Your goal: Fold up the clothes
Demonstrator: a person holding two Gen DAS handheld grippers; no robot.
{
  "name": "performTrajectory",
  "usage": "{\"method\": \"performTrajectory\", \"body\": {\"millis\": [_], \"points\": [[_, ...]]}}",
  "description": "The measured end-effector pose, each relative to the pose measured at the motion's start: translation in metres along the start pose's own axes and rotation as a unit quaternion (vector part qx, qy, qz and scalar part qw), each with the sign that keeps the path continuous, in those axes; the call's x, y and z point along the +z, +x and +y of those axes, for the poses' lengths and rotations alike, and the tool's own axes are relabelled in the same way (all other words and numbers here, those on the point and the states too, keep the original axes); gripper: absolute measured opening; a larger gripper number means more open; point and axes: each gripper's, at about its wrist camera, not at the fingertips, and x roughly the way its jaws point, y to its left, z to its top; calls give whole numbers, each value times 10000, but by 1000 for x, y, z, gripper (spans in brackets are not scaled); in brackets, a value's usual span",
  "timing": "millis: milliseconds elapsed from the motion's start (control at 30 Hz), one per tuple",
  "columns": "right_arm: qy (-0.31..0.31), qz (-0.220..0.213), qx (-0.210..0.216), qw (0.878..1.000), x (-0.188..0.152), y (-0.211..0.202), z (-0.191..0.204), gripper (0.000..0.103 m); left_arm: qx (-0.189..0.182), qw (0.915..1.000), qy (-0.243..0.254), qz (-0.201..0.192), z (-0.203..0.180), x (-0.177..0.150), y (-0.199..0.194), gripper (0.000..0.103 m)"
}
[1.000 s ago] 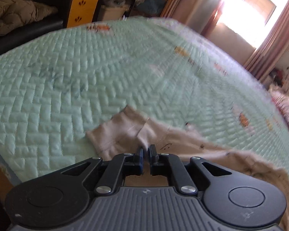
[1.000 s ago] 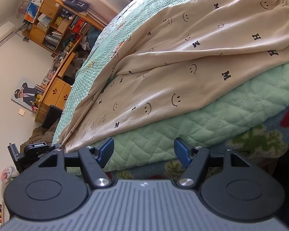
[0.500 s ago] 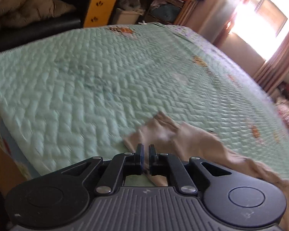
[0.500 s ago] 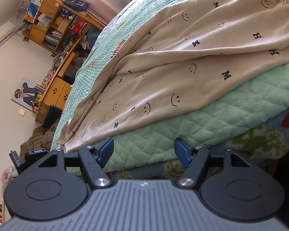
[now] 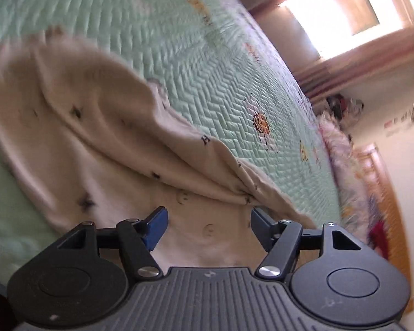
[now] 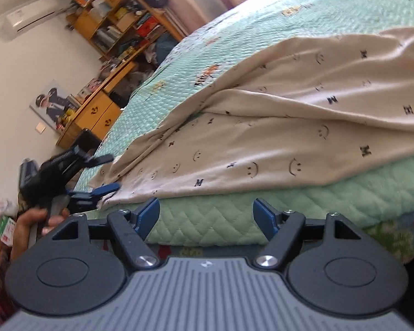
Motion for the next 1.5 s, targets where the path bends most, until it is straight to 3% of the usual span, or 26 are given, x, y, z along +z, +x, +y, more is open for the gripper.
{"method": "performTrajectory", "body": {"millis": [267, 533, 633, 667, 700, 800, 867, 1000, 1100, 1233, 1367, 1433, 1500], "points": [[357, -92, 40, 9993, 2, 1, -17, 77, -102, 9951, -795, -572, 12, 4, 11, 70], [405, -168, 6, 9990, 3, 0, -26, 77, 127, 9916, -754, -1042, 11, -6, 14, 55], [315, -294, -75, 9990, 9, -3, -26, 77, 400, 9919, -451, -1116, 4, -13, 15, 33], [208, -350, -132, 9991, 12, -4, -24, 77, 491, 9921, -366, -1099, 3, -13, 17, 17], [7, -410, -231, 9989, 15, -5, -20, 77, 546, 9922, -312, -1073, 4, -12, 18, 7], [-759, -591, -585, 9936, 26, -6, -5, 77, 582, 9929, -211, -1013, 8, -11, 15, 4], [-1404, -717, -843, 9839, 31, -5, 7, 77, 534, 9937, -110, -983, 6, -8, 11, 2], [-2573, -994, -1210, 9536, 46, 6, 21, 81, 30, 9946, -108, -1031, -5, 5, -1, 2], [-2954, -942, -1377, 9407, 65, 28, 18, 81, -258, 9933, -97, -1124, -16, 17, -10, 2], [-3155, -359, -1356, 9385, 84, 63, 11, 81, -459, 9920, -155, -1169, -25, 29, -19, 2], [-3055, -54, -1302, 9432, 94, 84, 5, 79, -447, 9927, -166, -1109, -25, 34, -22, 1], [-2996, 15, -1278, 9455, 98, 88, 3, 71, -473, 9938, -167, -995, -22, 30, -21, 1], [-3046, 174, -1256, 9440, 100, 93, 4, 54, -473, 9952, -231, -824, -16, 22, -20, 3]]}}
